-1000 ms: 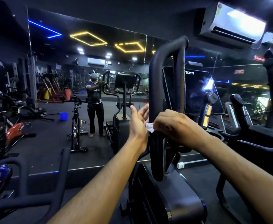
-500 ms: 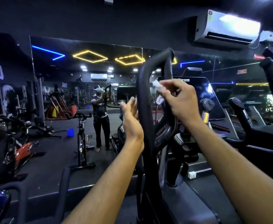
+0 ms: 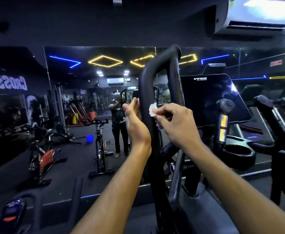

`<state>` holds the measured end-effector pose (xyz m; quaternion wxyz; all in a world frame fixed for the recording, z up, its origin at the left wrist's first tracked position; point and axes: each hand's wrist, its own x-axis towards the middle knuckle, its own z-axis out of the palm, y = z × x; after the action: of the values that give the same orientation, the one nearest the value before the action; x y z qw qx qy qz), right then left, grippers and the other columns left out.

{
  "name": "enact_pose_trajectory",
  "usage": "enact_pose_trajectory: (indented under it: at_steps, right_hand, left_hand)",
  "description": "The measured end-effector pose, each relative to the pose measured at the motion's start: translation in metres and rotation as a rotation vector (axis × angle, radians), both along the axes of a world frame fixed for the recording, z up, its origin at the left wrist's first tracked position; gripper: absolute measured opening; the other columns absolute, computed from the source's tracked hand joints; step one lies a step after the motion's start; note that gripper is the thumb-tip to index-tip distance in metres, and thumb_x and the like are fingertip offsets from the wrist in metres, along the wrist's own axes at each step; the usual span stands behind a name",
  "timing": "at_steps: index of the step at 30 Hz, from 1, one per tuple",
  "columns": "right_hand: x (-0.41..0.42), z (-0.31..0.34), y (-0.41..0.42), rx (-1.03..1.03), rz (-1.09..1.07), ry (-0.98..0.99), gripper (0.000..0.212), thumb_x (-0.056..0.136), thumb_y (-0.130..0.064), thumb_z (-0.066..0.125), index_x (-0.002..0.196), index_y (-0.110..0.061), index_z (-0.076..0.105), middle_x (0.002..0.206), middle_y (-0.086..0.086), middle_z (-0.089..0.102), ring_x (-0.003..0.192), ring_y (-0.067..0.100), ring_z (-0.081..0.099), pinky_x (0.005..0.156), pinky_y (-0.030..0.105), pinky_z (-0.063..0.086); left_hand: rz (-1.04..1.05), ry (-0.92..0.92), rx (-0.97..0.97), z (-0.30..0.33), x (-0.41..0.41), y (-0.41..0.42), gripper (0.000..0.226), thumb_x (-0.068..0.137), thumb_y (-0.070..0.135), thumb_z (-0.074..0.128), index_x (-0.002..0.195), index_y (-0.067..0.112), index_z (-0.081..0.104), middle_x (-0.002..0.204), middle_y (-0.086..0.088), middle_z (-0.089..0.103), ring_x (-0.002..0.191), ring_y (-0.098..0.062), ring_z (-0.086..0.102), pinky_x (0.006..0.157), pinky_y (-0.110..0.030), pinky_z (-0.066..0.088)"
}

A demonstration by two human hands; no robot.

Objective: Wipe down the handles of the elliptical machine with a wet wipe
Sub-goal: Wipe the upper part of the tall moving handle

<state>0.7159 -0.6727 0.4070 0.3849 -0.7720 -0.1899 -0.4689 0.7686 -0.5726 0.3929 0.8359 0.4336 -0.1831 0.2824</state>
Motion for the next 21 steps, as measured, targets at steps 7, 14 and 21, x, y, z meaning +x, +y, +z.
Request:
enact_pose_trajectory:
  at_steps: [7, 14, 21]
  right_hand:
    - [-0.031, -0.043, -0.001, -0.079, -0.085, 0.189, 0.010, 0.088, -0.012, 0.075, 0.094, -0.020, 0.076, 0.086, -0.011, 0.071, 0.082, 0.004, 0.066, 0.081, 0.028, 0.055]
    - [-0.048, -0.019, -0.024, -0.302, -0.036, 0.337, 0.035, 0.086, -0.004, 0.071, 0.066, -0.032, 0.063, 0.065, -0.009, 0.069, 0.063, 0.000, 0.062, 0.061, 0.009, 0.041]
    - [-0.025, 0.066, -0.087, -0.004, -0.201, -0.130, 0.022, 0.089, -0.006, 0.074, 0.108, -0.017, 0.077, 0.099, -0.008, 0.074, 0.086, -0.005, 0.067, 0.077, -0.001, 0.042]
  left_hand:
    - [0.052, -0.013, -0.063, -0.003, -0.009, -0.002, 0.063, 0.113, 0.047, 0.019, 0.145, 0.009, 0.057, 0.143, -0.003, 0.064, 0.133, -0.007, 0.058, 0.121, -0.034, 0.038]
    - [0.547, -0.541, 0.348, 0.002, -0.035, -0.011, 0.038, 0.105, 0.013, 0.043, 0.139, 0.001, 0.056, 0.142, -0.009, 0.059, 0.136, -0.020, 0.054, 0.114, -0.042, 0.045]
    - [0.167, -0.147, 0.424, 0.054, -0.035, -0.055, 0.038, 0.109, 0.039, 0.042, 0.145, 0.031, 0.053, 0.143, 0.013, 0.055, 0.128, 0.002, 0.052, 0.111, -0.026, 0.041]
